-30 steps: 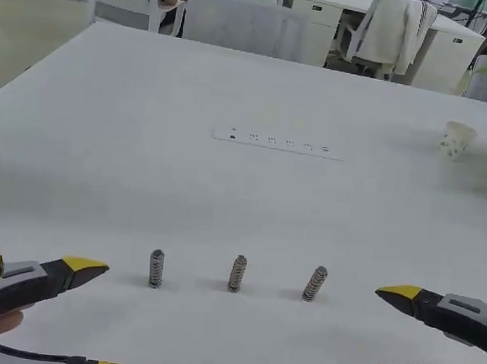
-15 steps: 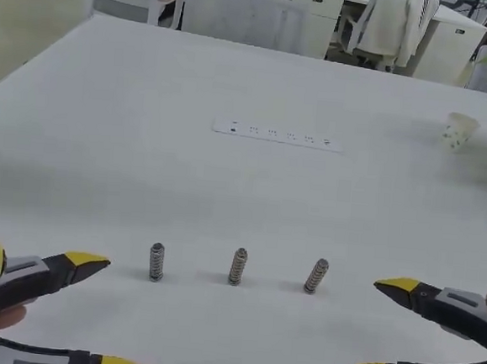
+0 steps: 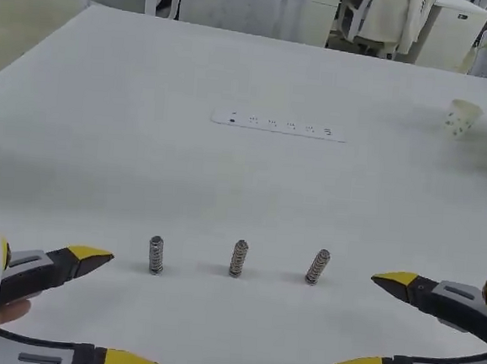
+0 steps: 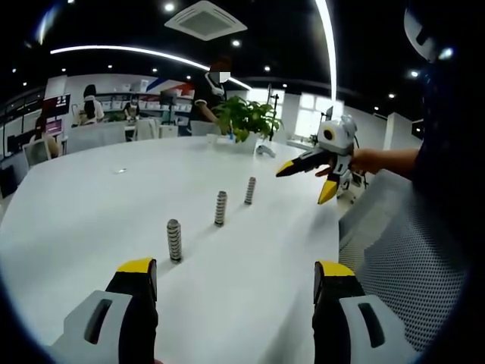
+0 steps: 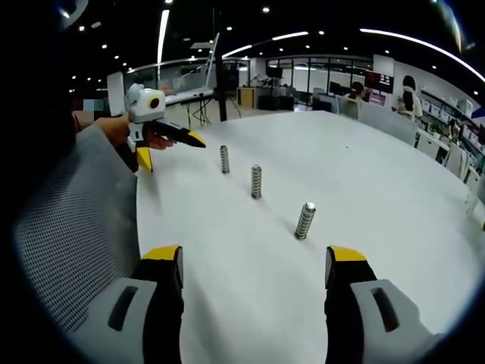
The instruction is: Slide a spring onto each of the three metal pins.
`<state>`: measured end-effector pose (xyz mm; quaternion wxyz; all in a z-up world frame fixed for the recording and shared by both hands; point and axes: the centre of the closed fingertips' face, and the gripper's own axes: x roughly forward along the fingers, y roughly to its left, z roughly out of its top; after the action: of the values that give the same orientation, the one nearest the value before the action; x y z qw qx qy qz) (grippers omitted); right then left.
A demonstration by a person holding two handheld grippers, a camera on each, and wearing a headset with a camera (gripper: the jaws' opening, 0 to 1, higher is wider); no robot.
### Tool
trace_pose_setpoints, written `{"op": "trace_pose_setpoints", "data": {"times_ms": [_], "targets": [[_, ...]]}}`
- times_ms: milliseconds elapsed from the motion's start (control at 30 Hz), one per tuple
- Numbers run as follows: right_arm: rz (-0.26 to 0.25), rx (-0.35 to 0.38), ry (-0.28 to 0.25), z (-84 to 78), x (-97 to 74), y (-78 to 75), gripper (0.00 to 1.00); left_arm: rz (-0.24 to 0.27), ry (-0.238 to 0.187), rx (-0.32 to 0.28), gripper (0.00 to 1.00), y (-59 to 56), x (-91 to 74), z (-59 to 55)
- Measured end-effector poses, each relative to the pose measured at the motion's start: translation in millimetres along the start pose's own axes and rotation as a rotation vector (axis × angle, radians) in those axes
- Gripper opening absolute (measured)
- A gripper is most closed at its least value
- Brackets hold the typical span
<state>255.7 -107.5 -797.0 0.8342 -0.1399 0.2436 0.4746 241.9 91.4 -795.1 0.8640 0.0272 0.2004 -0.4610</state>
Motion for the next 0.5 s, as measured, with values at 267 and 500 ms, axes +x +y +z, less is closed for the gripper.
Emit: {"op": "trace_pose_setpoints", "data": {"times_ms": [267,500], "targets": [[0.000,0.009,0.006,-1.8,2.5,-3.0,0.76,-0.003,0.004,-0.006,0.81,2.9,3.5,-0.1],[0.001,0.014,0.009,-2.8,4.1,-4.7,0.76,-0.006,0.009,-0.005,0.81,5.2,5.9,1.5]]}}
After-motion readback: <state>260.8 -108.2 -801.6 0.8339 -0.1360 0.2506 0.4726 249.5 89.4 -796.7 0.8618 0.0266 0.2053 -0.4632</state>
